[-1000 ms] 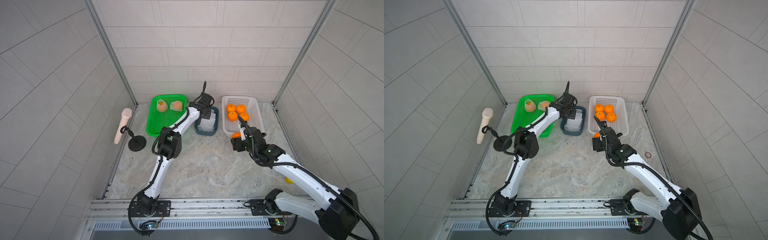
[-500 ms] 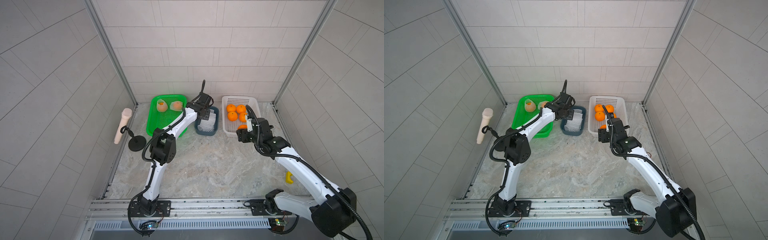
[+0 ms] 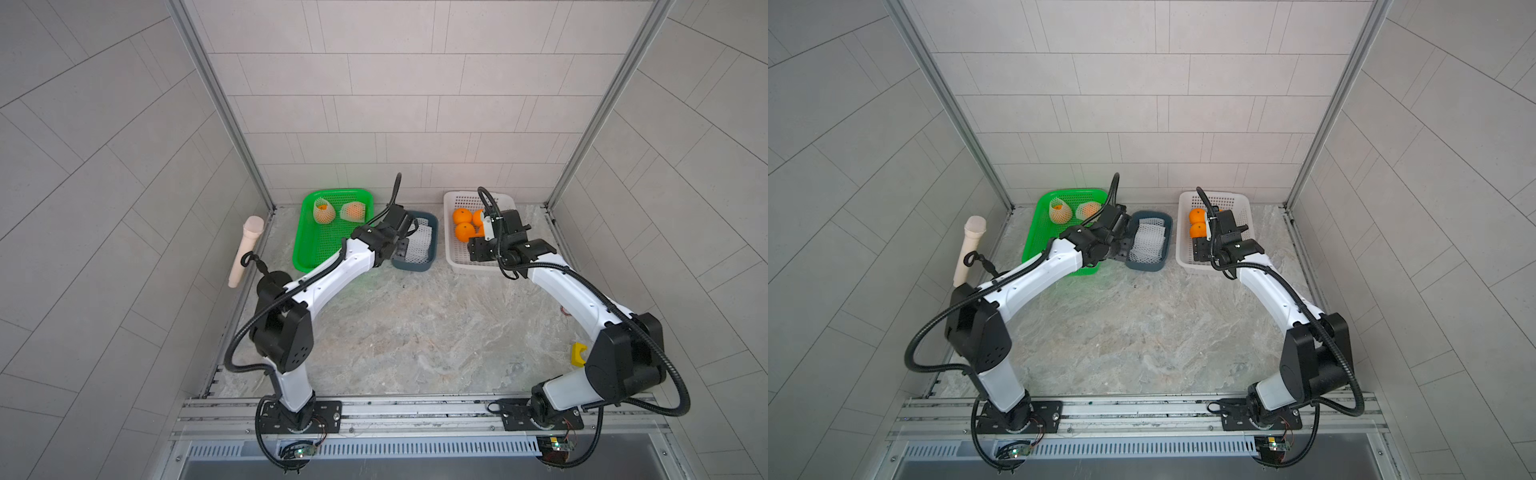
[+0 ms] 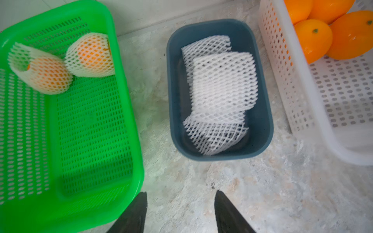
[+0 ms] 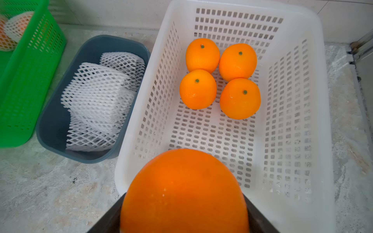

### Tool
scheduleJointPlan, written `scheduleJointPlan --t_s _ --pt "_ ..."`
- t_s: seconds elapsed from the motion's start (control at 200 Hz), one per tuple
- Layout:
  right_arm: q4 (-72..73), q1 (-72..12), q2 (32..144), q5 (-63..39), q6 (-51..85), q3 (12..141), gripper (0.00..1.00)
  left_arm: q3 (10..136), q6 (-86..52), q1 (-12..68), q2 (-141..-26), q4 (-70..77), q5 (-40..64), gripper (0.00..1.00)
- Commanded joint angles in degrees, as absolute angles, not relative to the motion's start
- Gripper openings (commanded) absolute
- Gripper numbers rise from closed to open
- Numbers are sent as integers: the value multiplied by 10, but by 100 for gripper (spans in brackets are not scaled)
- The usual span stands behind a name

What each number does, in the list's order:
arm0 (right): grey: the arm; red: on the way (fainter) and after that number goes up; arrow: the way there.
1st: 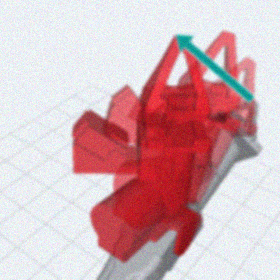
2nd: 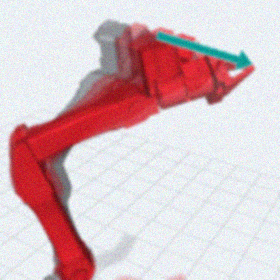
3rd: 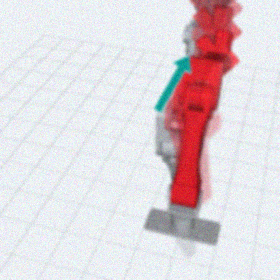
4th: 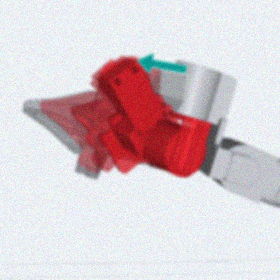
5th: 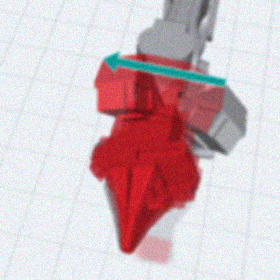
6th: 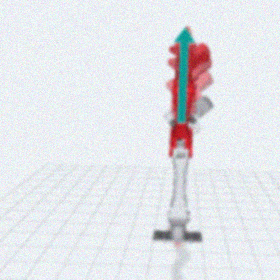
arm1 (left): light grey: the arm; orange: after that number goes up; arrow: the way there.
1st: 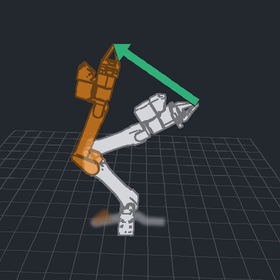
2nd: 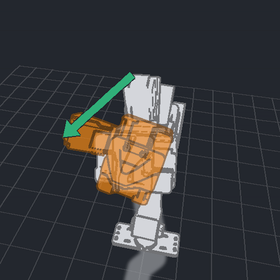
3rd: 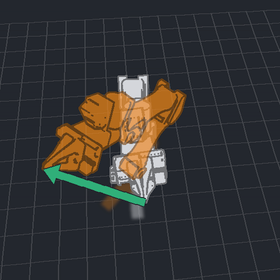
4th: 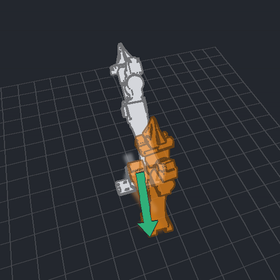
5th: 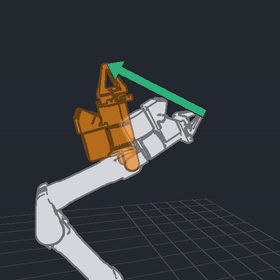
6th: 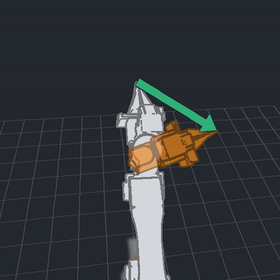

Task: Remove foam nets from oranges
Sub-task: Place the orange in the basket.

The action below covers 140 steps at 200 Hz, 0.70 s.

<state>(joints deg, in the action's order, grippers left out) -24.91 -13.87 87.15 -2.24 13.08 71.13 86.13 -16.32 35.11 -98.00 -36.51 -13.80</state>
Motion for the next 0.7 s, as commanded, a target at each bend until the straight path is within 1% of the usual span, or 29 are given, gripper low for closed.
scheduleJointPlan --t_s 0.0,0.15,0.385,0.505,0.695 --pt "-257 -129 912 -34 119 744 76 777 -211 349 -917 -342 -158 58" --pt "-249 -126 982 -35 117 783 76 677 -260 352 -831 -315 -162 58" --pt "-250 -121 1076 -34 125 837 76 578 -304 354 -729 -303 -167 59" --pt "-257 -120 1117 -31 130 862 76 555 -308 353 -704 -311 -184 59" --pt "-268 -114 1162 -32 133 897 76 553 -306 354 -686 -327 -194 59"
